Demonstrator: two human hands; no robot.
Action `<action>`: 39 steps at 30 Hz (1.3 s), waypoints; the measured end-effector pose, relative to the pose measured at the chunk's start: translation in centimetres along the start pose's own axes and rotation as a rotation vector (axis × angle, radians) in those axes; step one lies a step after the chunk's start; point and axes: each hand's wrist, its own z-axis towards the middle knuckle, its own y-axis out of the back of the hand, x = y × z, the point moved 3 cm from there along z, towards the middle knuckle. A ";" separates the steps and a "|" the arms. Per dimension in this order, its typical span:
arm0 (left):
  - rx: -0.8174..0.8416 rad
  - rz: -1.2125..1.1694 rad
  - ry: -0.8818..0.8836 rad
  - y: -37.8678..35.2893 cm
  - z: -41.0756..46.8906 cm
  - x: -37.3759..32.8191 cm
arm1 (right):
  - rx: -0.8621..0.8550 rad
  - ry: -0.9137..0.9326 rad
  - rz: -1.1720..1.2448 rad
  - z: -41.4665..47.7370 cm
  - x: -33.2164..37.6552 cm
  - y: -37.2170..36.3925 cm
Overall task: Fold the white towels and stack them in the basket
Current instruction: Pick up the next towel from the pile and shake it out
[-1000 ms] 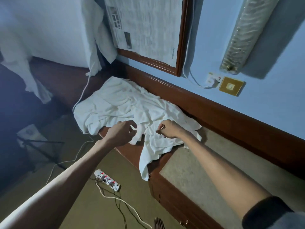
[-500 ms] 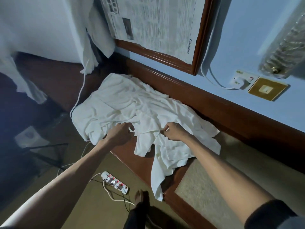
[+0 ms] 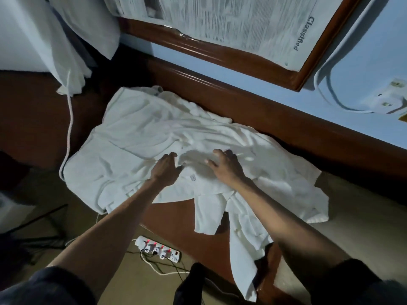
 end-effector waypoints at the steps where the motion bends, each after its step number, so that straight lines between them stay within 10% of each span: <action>1: -0.002 -0.005 -0.006 -0.2 1.1 0.4 | -0.028 -0.013 -0.020 0.7 0.2 -1.0; 10: -0.002 -0.067 -0.047 -1.0 5.3 2.5 | -0.122 0.006 -0.153 2.2 -1.5 -4.5; 20: -0.054 -0.366 -0.214 7.0 2.1 -3.1 | -0.046 0.036 0.277 -1.1 -1.1 1.2; 39: -0.076 -0.503 -0.872 13.1 -25.8 -31.7 | -0.914 0.019 0.699 -28.6 -10.0 27.2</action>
